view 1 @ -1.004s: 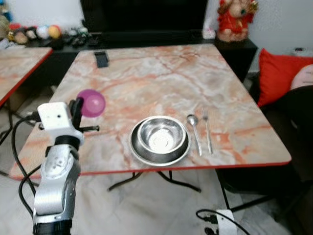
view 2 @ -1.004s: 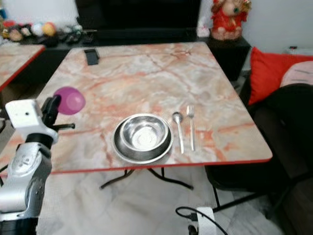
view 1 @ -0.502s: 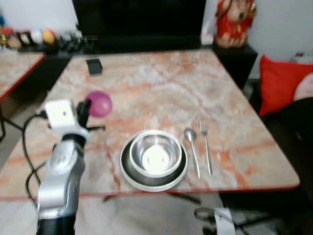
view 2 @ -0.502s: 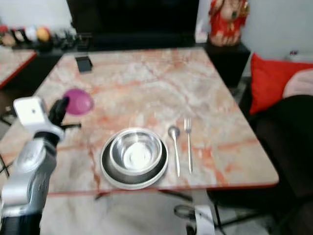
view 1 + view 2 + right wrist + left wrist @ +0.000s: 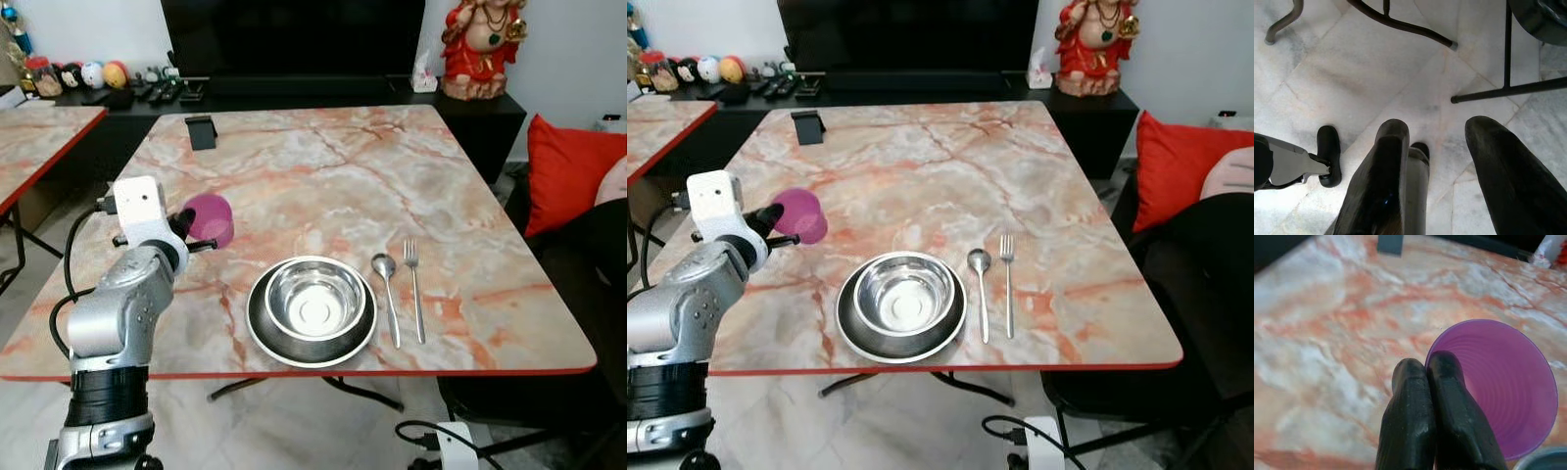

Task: Setting the table

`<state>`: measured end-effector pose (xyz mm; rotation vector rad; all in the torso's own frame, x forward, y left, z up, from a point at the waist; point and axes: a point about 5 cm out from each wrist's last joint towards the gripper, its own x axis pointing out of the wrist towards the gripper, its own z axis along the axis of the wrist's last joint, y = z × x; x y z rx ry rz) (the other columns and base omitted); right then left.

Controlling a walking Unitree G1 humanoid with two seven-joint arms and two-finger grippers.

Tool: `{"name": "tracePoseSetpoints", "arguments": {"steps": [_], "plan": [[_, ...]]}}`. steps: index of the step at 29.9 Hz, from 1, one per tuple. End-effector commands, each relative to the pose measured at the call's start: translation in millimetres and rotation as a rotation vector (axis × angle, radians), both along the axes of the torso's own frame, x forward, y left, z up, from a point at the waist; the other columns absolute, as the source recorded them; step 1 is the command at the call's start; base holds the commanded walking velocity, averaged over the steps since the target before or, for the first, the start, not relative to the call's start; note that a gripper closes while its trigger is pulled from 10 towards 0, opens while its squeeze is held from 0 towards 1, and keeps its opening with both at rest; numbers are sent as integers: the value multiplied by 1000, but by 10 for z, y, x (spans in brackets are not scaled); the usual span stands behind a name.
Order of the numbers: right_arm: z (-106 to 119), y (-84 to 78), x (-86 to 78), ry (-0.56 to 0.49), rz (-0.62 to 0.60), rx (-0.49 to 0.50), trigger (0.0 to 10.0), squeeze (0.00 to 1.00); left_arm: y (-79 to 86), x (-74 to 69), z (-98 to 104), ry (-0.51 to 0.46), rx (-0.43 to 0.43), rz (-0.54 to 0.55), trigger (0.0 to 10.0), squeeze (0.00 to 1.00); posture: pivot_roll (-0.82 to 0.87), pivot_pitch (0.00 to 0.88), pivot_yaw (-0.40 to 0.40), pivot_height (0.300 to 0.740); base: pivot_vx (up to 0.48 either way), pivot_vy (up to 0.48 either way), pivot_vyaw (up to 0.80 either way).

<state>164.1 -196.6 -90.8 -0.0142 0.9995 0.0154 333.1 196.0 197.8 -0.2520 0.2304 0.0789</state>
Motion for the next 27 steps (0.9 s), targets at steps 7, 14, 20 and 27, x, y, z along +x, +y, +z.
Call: {"name": "tracePoseSetpoints", "arguments": {"steps": [7,14,20,27], "plan": [[-15,15,-28,13,7,-1,10000,0,-49,-12,-91,126,8,-55,10000,0,-38,0,37,707,0,0,0],[-21,22,-39,16,7,0,10000,0,-79,-34,-113,194,8,-59,10000,0,-39,0,42,707,0,0,0],[-24,23,-46,19,7,1,10000,0,-113,-26,-124,215,9,-67,10000,0,-44,0,46,707,0,0,0],[-23,24,-44,17,3,1,10000,0,-147,-23,-119,222,4,-75,10000,0,-41,0,45,707,0,0,0]]}}
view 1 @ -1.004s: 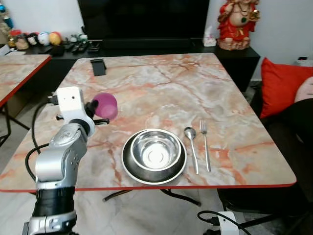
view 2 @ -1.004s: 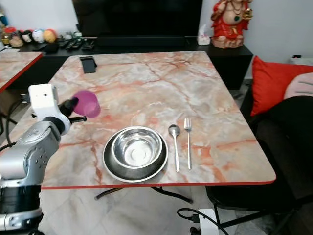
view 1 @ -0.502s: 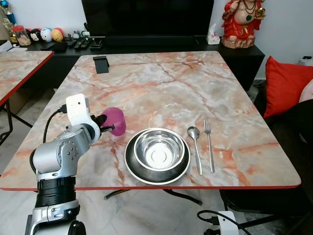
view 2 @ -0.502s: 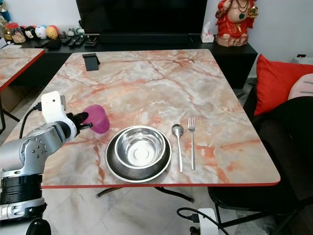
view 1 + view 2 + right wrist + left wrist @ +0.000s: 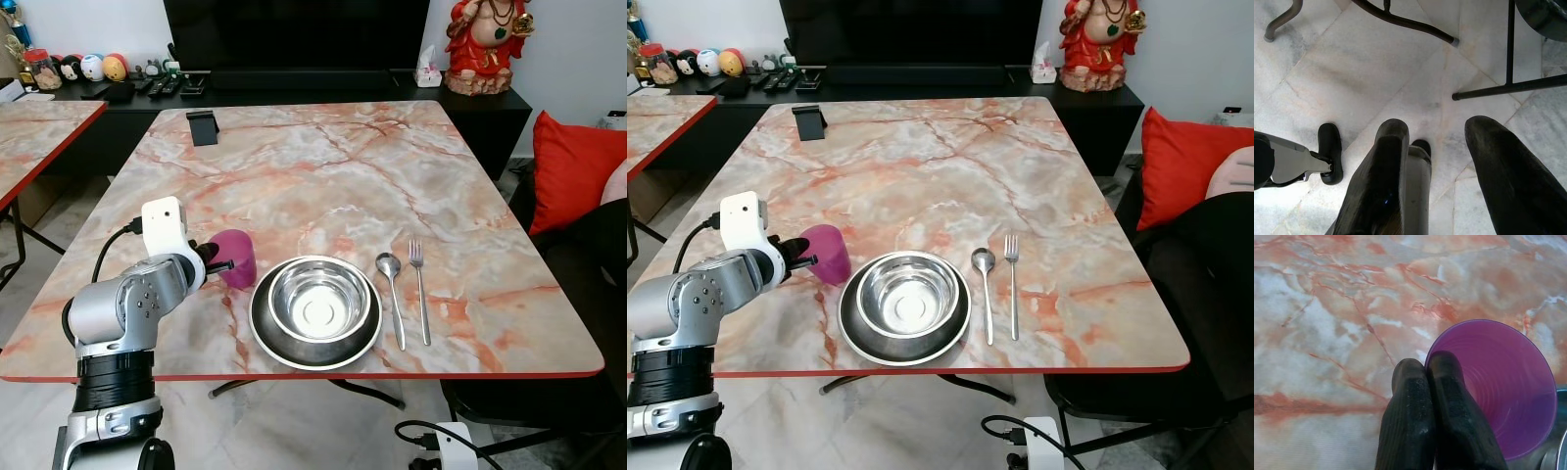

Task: Setting the table

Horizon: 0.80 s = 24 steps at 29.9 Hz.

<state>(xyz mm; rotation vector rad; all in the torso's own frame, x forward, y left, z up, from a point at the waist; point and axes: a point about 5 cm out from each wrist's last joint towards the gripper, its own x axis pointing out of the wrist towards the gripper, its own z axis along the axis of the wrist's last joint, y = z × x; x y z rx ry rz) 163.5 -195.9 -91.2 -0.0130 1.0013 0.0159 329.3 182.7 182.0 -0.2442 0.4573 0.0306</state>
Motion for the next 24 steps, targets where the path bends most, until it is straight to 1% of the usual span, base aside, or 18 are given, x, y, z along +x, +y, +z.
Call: {"name": "tracePoseSetpoints", "arguments": {"steps": [1,8,24], "plan": [[-19,17,-37,15,3,0,10000,0,-17,15,39,4,14,-2,10000,0,-41,0,44,707,0,0,0],[-20,17,-37,16,-2,2,10000,0,-5,21,40,6,28,29,10000,0,-41,0,44,707,0,0,0],[-20,17,-37,16,-2,2,10000,0,-5,21,40,6,28,29,10000,0,-41,0,44,707,0,0,0]]}}
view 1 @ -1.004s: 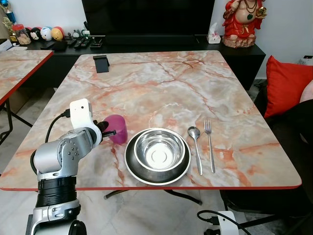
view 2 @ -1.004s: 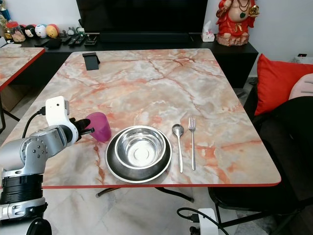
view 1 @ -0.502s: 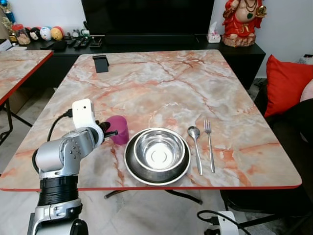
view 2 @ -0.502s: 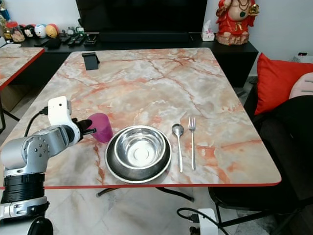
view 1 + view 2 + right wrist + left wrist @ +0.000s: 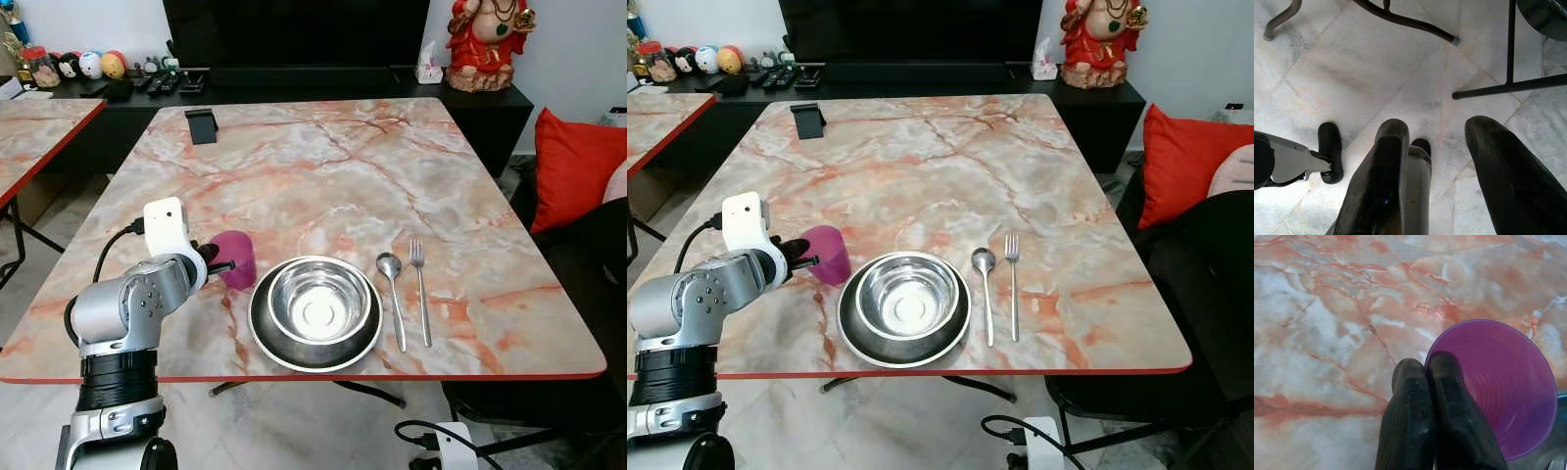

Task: Setting the table

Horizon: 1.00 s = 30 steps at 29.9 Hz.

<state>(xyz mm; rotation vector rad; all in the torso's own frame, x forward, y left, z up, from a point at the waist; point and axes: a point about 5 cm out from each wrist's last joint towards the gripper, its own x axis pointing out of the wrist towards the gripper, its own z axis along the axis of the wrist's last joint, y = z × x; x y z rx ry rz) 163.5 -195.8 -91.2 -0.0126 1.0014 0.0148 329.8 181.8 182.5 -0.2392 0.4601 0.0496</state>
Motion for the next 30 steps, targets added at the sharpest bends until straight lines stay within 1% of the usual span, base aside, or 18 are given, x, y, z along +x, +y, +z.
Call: {"name": "tracePoseSetpoints", "arguments": {"steps": [1,15,16,18,23,24,25,26,27,28,30], "plan": [[-19,17,-37,16,-1,2,10000,0,4,16,35,1,19,12,10000,0,-41,0,44,707,0,0,0],[-19,17,-37,16,-1,2,10000,0,5,18,34,2,18,18,10000,0,-42,0,44,707,0,0,0],[-19,13,-38,16,-3,2,10000,0,104,52,59,-17,25,112,10000,314,-42,0,43,707,0,0,0],[-19,11,-39,16,-3,2,10000,0,146,64,69,-26,28,152,10000,306,-42,0,43,707,0,0,0],[-20,10,-42,17,-1,2,10000,0,145,64,75,-30,30,152,10000,314,-43,0,42,707,0,0,0],[-21,10,-43,17,-1,2,10000,0,143,67,80,-33,29,151,10000,584,-43,0,42,707,0,0,0],[-21,10,-44,17,-1,1,10000,0,137,69,82,-36,27,148,10000,561,-44,0,43,707,0,0,0],[-21,9,-45,18,0,1,10000,0,134,69,82,-37,27,146,10000,561,-44,0,42,707,0,0,0],[-21,9,-45,18,0,1,10000,0,131,70,82,-37,25,147,10000,388,-44,0,42,707,0,0,0],[-22,8,-46,18,1,1,10000,0,125,74,77,-36,20,150,10000,0,-44,0,41,707,0,0,0],[-22,8,-47,19,1,0,10000,0,119,77,70,-34,13,152,10000,0,-44,0,41,707,0,0,0]]}}
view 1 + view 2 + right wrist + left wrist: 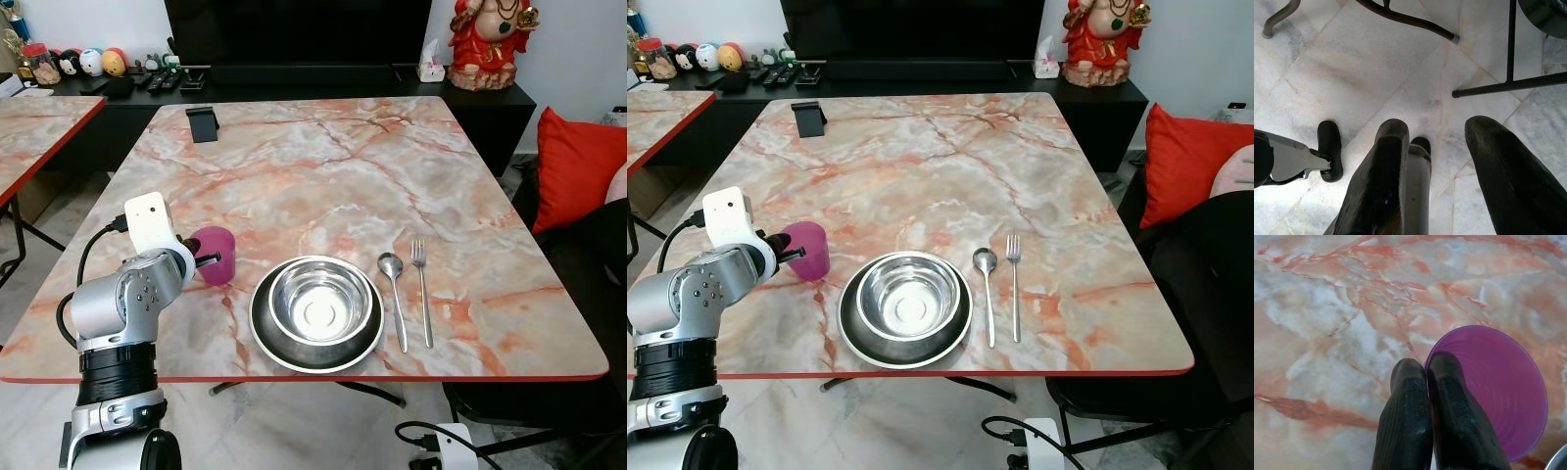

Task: Setting the table

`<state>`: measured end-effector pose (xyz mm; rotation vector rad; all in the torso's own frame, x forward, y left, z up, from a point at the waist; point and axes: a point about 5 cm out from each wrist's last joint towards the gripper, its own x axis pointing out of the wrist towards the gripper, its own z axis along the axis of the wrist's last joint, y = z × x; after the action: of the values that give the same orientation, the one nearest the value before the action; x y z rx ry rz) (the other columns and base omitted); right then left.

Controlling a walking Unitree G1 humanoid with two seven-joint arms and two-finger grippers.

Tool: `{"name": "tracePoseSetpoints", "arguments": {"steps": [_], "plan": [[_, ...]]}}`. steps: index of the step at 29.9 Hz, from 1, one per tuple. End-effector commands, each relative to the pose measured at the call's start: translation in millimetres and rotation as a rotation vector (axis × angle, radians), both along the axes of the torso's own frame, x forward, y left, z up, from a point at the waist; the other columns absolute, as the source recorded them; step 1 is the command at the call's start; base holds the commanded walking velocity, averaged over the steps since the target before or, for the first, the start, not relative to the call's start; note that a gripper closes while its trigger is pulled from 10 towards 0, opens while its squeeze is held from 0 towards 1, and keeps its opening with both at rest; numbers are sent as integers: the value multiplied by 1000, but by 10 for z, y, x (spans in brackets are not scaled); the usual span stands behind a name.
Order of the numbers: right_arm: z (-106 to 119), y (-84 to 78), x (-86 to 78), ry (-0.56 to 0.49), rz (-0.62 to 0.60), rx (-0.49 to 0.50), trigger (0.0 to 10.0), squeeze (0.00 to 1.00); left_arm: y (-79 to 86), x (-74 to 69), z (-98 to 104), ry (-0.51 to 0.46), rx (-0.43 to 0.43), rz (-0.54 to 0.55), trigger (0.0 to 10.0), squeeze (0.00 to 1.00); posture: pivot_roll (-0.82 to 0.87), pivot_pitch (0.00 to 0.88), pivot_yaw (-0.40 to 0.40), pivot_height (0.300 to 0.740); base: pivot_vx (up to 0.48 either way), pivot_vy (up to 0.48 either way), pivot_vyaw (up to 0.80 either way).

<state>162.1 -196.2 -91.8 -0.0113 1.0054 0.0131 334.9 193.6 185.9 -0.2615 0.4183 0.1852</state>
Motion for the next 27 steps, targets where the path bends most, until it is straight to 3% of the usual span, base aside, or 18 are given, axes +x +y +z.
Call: {"name": "tracePoseSetpoints", "arguments": {"steps": [1,12,13,14,15,21,22,27], "plan": [[-17,11,-33,15,3,0,10000,0,-4,25,32,-7,-3,13,10000,0,-44,0,41,707,0,0,0],[-16,9,-32,15,3,-1,10000,0,1,29,32,-25,-41,33,10000,0,-42,0,39,707,0,0,0],[-16,9,-32,15,3,-1,10000,0,5,30,30,-26,-47,39,10000,235,-41,0,39,707,0,0,0],[-16,9,-32,15,3,-1,10000,0,5,30,30,-26,-47,39,10000,235,-41,0,39,707,0,0,0],[-16,9,-31,15,2,-1,10000,0,6,31,30,-25,-50,41,10000,1000,-41,0,38,707,0,0,0],[-15,11,-29,14,3,-1,10000,0,24,32,49,-35,-51,52,10000,1000,-39,0,37,707,0,0,0],[-15,11,-29,15,4,-1,10000,0,28,35,66,-45,-51,54,10000,0,-39,0,37,707,0,0,0],[-15,11,-29,15,6,-1,10000,0,29,39,75,-53,-51,53,10000,0,-37,0,36,707,0,0,0]]}}
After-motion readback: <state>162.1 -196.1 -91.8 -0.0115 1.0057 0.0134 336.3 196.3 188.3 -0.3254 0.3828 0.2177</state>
